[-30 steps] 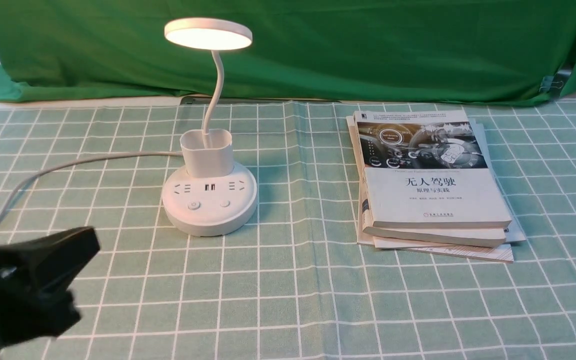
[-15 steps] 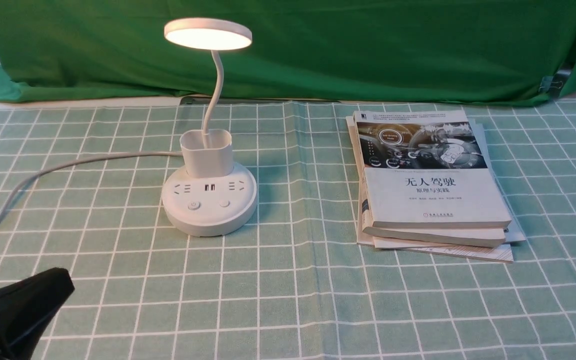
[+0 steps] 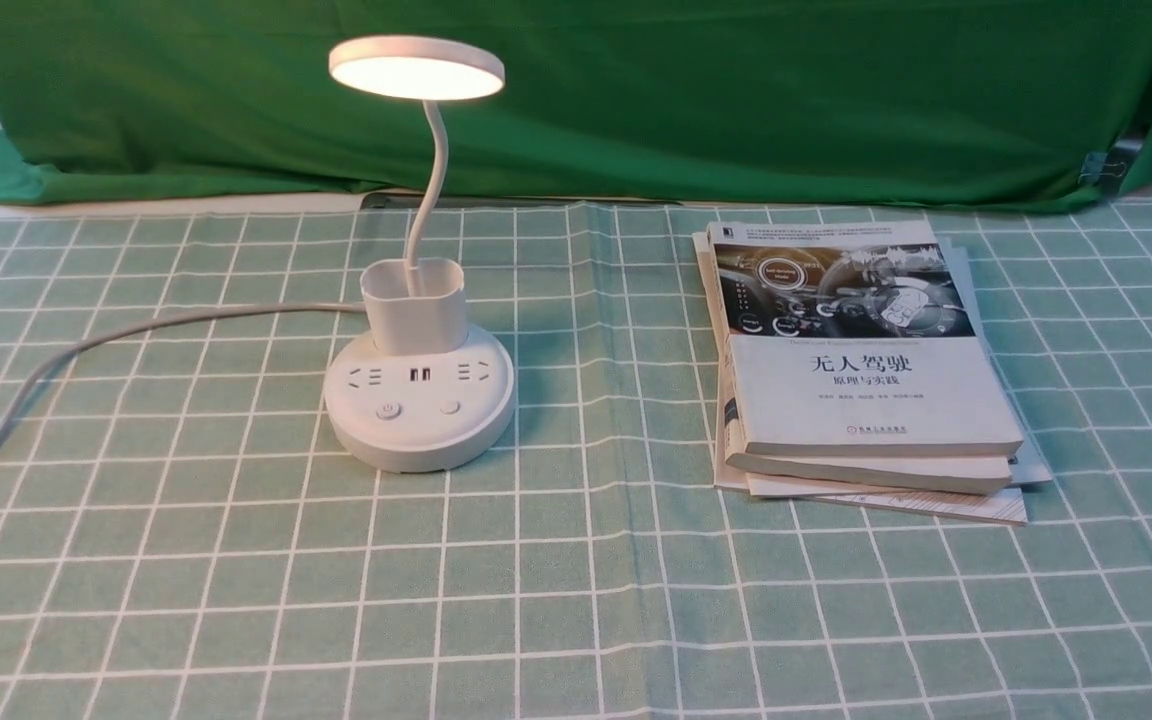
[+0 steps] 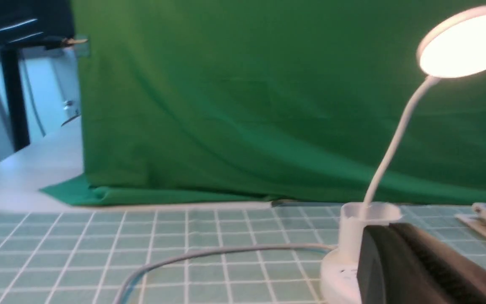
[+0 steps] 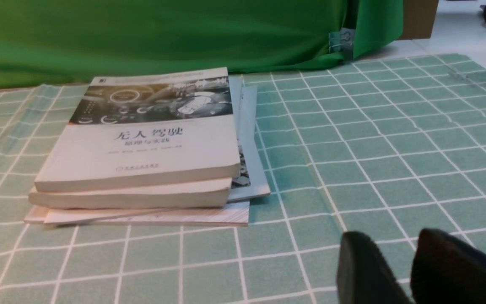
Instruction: Turn on the table lamp.
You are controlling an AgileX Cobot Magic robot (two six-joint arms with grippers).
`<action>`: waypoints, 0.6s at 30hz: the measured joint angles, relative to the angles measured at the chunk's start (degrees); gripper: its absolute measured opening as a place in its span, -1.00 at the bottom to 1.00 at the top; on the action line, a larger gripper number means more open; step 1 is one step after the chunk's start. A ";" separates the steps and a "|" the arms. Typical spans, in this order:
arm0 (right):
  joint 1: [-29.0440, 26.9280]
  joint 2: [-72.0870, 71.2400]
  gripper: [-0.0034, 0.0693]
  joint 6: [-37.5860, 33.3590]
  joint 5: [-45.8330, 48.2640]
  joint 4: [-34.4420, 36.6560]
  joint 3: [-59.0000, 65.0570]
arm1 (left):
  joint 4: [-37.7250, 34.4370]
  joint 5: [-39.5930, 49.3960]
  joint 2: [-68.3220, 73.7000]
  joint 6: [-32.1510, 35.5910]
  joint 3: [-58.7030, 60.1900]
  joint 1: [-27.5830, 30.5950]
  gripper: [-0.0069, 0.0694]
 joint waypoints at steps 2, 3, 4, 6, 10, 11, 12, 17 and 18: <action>0.00 -0.05 -0.24 0.00 -0.05 0.00 0.00 | -0.78 3.34 -0.24 -0.31 0.05 0.37 -0.81; 0.00 -0.05 -0.24 0.00 -0.07 0.00 0.00 | -1.60 6.35 -0.24 -0.31 0.05 0.50 -0.81; 0.00 -0.05 -0.24 0.00 -0.13 0.00 0.00 | -2.47 8.98 -0.27 -0.31 0.05 0.49 -0.81; 0.00 -0.05 -0.24 0.00 -0.13 0.00 0.00 | -3.45 12.05 -0.27 -0.06 0.05 0.54 -0.81; 0.00 -0.05 -0.24 0.00 -0.13 0.00 0.00 | -4.87 15.95 -0.33 3.92 0.12 0.55 -0.81; 0.00 -0.05 -0.24 0.00 -0.13 0.00 0.00 | -5.07 16.06 -0.37 4.07 0.12 0.55 -0.81; 0.00 -0.05 -0.24 0.00 -0.13 0.00 0.00 | -5.14 16.32 -0.37 4.22 0.12 0.55 -0.81; 0.00 -0.05 -0.24 0.00 -0.13 0.00 0.00 | -5.41 16.62 -0.37 4.35 0.12 0.55 -0.81; 0.00 -0.07 -0.24 0.00 -0.18 0.00 0.00 | -5.41 16.62 -0.37 4.40 0.12 0.55 -0.81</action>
